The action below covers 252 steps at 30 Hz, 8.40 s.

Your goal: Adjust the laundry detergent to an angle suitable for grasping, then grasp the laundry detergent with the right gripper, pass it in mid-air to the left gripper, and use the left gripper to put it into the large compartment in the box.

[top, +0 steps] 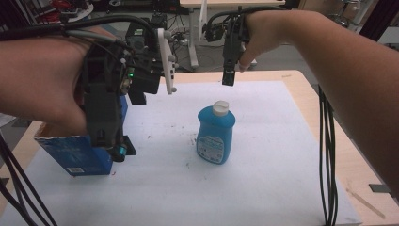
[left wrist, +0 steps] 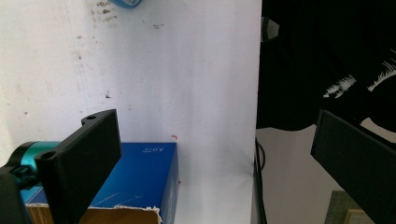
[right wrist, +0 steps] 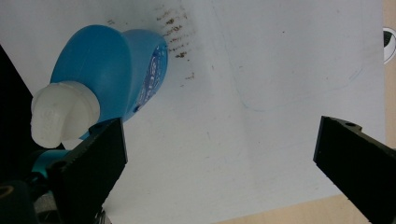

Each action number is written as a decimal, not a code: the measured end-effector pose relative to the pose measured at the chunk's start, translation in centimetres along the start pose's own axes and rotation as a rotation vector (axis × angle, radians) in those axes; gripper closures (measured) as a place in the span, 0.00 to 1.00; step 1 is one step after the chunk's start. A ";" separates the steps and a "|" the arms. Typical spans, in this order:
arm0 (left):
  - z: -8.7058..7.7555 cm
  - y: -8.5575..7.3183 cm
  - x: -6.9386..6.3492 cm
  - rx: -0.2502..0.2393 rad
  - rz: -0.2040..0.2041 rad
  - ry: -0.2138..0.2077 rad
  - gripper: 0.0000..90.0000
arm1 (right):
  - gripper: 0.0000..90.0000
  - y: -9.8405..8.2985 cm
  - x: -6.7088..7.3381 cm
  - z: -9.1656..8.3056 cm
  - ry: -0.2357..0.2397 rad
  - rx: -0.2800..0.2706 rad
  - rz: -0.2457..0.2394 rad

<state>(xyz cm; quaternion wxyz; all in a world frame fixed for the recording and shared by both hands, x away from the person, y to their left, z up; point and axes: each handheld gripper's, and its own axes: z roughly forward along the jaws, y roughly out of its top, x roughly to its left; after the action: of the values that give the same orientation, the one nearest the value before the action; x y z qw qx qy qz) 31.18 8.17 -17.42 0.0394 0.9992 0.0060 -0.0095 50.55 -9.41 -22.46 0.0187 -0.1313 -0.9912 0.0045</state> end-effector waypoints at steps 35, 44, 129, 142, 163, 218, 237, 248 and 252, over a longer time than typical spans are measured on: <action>0.3 0.2 -0.3 0.040 -0.014 -0.004 0.02 | 0.02 -0.2 0.1 -0.1 -0.006 -0.014 -0.003; 0.2 0.0 -0.3 0.033 -0.017 0.007 0.02 | 0.02 0.0 0.5 0.0 -0.015 -0.002 -0.002; 1.2 0.6 -0.6 0.025 0.008 0.009 0.02 | 0.01 -18.9 9.5 7.7 -0.149 -0.982 0.303; 1.4 0.3 -0.3 0.019 0.014 0.010 0.02 | 0.01 -19.4 11.1 12.4 -0.191 -1.083 0.409; 1.4 -0.2 -0.6 0.017 0.012 0.013 0.02 | 0.01 -16.7 12.6 17.1 -0.173 -1.071 0.425; 1.5 -1.5 -0.6 0.017 -0.012 0.008 0.02 | 0.02 -9.8 11.2 21.3 -0.066 -1.122 0.421; 1.8 -1.9 -0.4 0.013 -0.023 0.008 0.02 | 0.17 -9.6 11.1 21.4 -0.066 -1.143 0.381; 2.0 -1.8 -0.4 0.020 -0.024 0.002 0.02 | 0.23 -9.6 10.9 21.6 -0.059 -1.140 0.384; 2.0 -1.8 -0.3 0.022 -0.021 0.001 0.02 | 0.26 -9.6 11.0 21.5 -0.057 -1.152 0.375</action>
<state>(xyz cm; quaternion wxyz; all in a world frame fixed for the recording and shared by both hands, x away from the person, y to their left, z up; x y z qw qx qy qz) 30.78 9.82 -19.57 0.0282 0.9994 0.0167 -0.0095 36.65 -15.95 -43.43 -0.0830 -0.2926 -0.7943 -0.5259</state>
